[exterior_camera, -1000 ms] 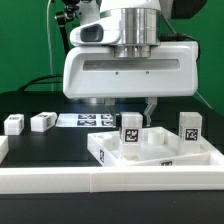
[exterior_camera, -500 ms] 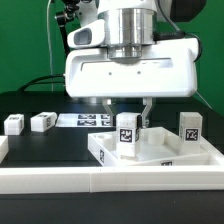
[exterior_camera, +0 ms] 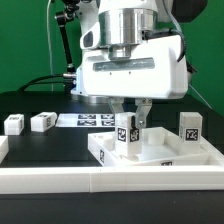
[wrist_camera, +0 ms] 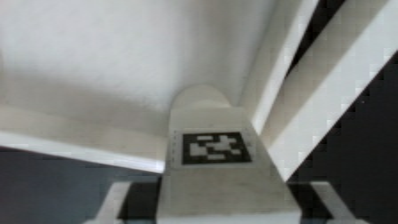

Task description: Assemble square table

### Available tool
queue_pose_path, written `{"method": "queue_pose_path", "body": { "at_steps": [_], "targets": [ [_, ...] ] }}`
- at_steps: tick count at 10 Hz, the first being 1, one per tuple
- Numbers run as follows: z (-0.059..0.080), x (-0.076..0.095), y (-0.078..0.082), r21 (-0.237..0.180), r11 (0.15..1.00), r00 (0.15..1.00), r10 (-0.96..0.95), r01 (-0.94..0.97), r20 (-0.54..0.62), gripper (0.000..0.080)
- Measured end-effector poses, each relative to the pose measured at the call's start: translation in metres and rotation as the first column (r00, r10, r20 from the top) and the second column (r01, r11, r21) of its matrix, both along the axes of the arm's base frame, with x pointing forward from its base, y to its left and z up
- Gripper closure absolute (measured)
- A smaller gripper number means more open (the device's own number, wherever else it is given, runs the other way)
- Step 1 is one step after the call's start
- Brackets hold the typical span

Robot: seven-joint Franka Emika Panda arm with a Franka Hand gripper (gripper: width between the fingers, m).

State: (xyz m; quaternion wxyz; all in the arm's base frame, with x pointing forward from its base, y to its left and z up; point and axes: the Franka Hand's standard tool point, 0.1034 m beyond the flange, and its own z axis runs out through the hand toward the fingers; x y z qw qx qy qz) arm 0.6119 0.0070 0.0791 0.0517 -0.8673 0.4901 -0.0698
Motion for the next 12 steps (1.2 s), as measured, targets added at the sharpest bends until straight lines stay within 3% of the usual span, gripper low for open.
{"method": "queue_pose_path", "body": {
  "at_steps": [3,6,7,8,9,10,12],
  "targets": [
    [-0.0004,-0.0001,-0.0007,0.053,0.971,0.973,-0.232,0.232,-0.011,0.0509],
    [-0.0006,-0.0002,-0.0012,0.062,0.968,0.970,-0.244,0.244,-0.012,0.0503],
    [-0.0013,-0.0004,-0.0013,0.054,0.978,0.980,-0.200,0.201,-0.009,0.0325],
    [-0.0018,-0.0010,-0.0006,0.050,0.982,0.983,-0.183,0.183,-0.013,0.0325],
    [-0.0024,-0.0019,0.0015,0.043,0.990,0.991,-0.132,0.132,-0.023,0.0193],
    [-0.0027,-0.0025,0.0033,0.013,1.000,0.999,0.018,-0.018,-0.034,0.0193],
    [-0.0024,-0.0019,0.0041,-0.008,0.985,0.985,0.170,-0.171,-0.030,0.0151]
  ]
}}
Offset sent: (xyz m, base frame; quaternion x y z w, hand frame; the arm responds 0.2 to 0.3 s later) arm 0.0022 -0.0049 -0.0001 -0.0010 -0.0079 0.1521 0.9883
